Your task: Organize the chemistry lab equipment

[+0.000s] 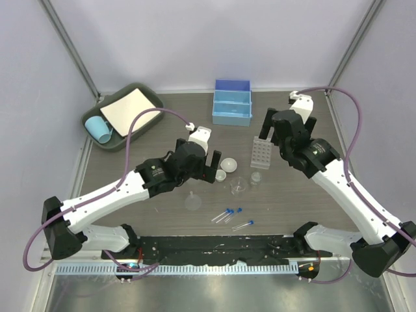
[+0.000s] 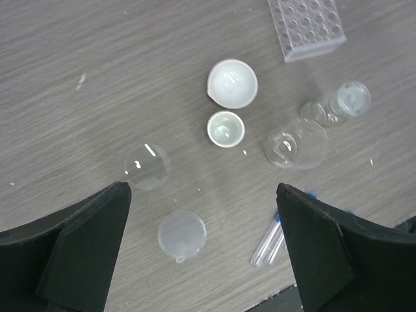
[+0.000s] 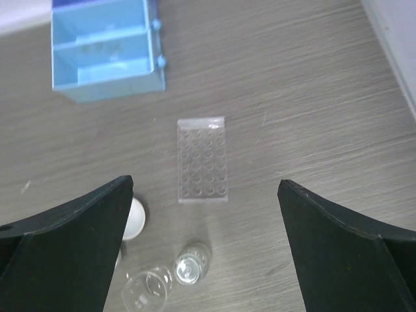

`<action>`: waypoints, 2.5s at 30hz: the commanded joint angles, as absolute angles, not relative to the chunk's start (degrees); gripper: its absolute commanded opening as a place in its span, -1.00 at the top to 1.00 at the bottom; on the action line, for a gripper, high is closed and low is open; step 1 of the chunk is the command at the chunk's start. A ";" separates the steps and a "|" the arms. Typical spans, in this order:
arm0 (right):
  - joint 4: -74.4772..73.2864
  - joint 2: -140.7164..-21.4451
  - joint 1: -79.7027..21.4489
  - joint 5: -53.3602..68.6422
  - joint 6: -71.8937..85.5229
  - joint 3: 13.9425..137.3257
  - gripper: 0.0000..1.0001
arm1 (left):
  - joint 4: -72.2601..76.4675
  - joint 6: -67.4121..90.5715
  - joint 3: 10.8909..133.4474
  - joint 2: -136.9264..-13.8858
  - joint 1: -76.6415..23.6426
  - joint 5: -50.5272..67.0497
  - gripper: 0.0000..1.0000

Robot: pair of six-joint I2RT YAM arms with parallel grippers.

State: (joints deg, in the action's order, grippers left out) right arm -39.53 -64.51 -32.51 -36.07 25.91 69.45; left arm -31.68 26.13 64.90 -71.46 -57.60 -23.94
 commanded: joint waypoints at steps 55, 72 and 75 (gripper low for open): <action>-37.44 -65.83 -35.94 -25.93 24.52 61.44 -0.93 | -14.33 29.53 46.85 -85.78 -76.64 -22.94 -0.10; -37.18 -66.01 -36.83 -26.10 24.79 60.47 -0.92 | -11.07 29.18 45.00 -87.36 -76.90 -22.32 -0.04; -37.00 -66.09 -36.91 -26.10 24.79 60.38 -0.92 | -11.07 29.09 44.83 -87.80 -76.90 -22.76 -0.04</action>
State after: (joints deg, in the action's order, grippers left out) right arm -38.98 -66.15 -36.42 -25.47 24.34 60.31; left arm -13.78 29.50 45.39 -87.31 -76.55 -21.65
